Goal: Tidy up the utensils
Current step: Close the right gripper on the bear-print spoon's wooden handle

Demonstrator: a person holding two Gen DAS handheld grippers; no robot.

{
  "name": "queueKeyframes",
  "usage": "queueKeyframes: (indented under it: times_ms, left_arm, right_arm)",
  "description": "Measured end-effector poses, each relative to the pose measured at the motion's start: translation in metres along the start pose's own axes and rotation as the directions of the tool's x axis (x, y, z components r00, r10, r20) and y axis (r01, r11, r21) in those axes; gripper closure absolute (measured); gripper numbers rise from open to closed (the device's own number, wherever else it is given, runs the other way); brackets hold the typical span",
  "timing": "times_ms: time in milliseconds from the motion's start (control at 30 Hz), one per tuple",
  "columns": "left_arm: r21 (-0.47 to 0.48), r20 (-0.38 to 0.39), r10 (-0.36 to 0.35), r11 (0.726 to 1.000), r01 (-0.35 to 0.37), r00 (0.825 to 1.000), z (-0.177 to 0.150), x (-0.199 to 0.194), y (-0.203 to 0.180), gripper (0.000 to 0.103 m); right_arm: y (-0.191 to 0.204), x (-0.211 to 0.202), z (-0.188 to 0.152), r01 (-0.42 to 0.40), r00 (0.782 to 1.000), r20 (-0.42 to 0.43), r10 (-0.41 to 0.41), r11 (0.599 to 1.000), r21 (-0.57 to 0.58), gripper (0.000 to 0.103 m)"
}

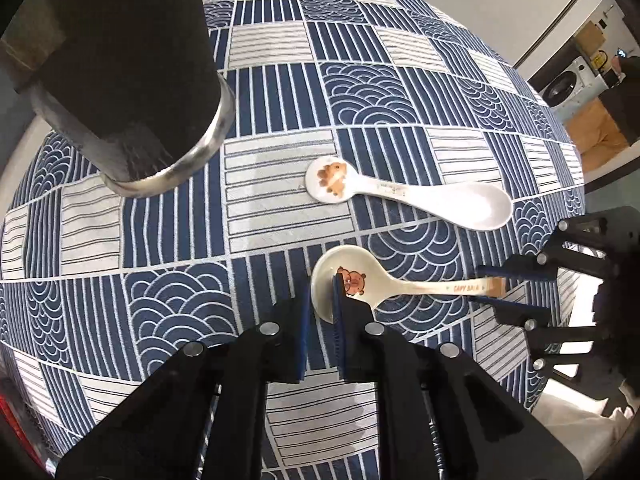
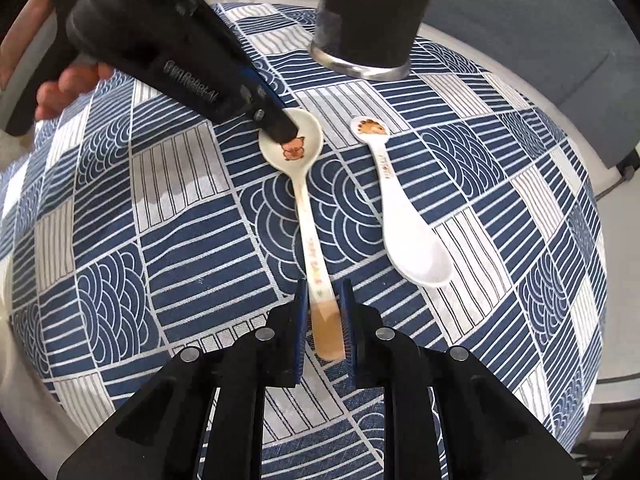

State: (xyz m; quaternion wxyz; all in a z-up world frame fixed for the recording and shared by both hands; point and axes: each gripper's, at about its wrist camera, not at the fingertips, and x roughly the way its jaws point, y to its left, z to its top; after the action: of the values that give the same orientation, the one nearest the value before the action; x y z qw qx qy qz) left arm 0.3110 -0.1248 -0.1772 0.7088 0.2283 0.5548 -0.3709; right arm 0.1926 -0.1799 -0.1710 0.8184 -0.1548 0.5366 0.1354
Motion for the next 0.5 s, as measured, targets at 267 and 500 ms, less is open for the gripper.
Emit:
queueKeyframes:
  times_ms: [267, 500]
  left_arm:
    - [-0.02, 0.008, 0.001, 1.0, -0.001, 1.0, -0.005, -0.008, -0.002, 0.094]
    - [-0.058, 0.024, 0.036, 0.998, -0.035, 0.999, -0.008, -0.03, 0.004, 0.094]
  right_arm:
    - [-0.001, -0.005, 0.004, -0.011, 1.0, -0.002, 0.011, 1.0, -0.008, 0.089]
    - [0.002, -0.018, 0.013, -0.026, 1.0, 0.016, 0.027, 0.998, -0.056, 0.089]
